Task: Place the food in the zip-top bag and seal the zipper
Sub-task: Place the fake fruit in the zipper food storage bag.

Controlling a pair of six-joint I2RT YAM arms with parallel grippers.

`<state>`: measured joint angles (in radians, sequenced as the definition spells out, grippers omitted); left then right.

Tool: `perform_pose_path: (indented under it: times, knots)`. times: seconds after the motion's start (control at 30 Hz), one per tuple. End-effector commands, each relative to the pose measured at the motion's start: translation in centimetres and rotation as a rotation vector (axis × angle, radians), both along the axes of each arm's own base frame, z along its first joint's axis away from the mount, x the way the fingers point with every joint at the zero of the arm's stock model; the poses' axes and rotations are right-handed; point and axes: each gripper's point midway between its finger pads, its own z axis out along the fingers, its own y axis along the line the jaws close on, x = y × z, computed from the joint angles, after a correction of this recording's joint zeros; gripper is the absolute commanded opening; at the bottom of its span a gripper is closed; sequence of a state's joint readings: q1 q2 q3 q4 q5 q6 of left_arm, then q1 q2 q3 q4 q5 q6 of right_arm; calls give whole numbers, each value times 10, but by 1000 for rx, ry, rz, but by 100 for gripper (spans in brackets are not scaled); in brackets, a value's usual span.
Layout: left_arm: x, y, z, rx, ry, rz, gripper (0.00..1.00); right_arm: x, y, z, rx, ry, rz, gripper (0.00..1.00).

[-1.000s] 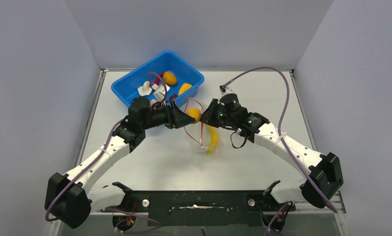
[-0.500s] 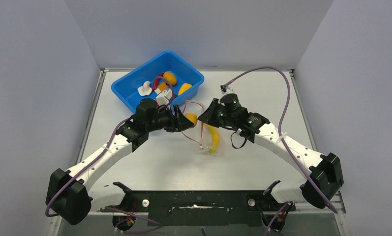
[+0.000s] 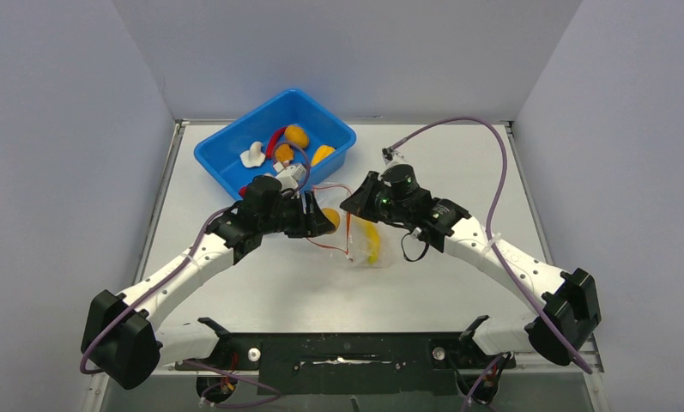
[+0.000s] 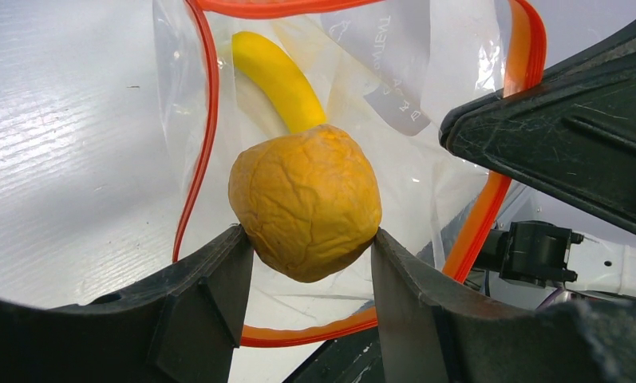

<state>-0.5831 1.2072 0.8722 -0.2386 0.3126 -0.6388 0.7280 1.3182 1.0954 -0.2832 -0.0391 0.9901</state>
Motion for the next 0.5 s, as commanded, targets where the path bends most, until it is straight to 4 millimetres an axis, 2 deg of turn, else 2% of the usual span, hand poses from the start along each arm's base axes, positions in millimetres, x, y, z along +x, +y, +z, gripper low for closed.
perform_pose_path:
  times: [0.0, 0.2, 0.33, 0.47]
  knots:
    - [8, -7, 30, -35, -67, -8, 47, 3, 5, 31, 83, -80, -6, 0]
    - [5, -5, 37, -35, -75, -16, 59, 2, 4, 24, 69, -69, -8, 0]
    - [4, -5, 47, -38, -105, -31, 64, -1, -1, 18, 58, -62, -19, 0]
    - [7, -5, 54, -28, -128, -35, 66, -2, -4, 20, 48, -72, -20, 0]
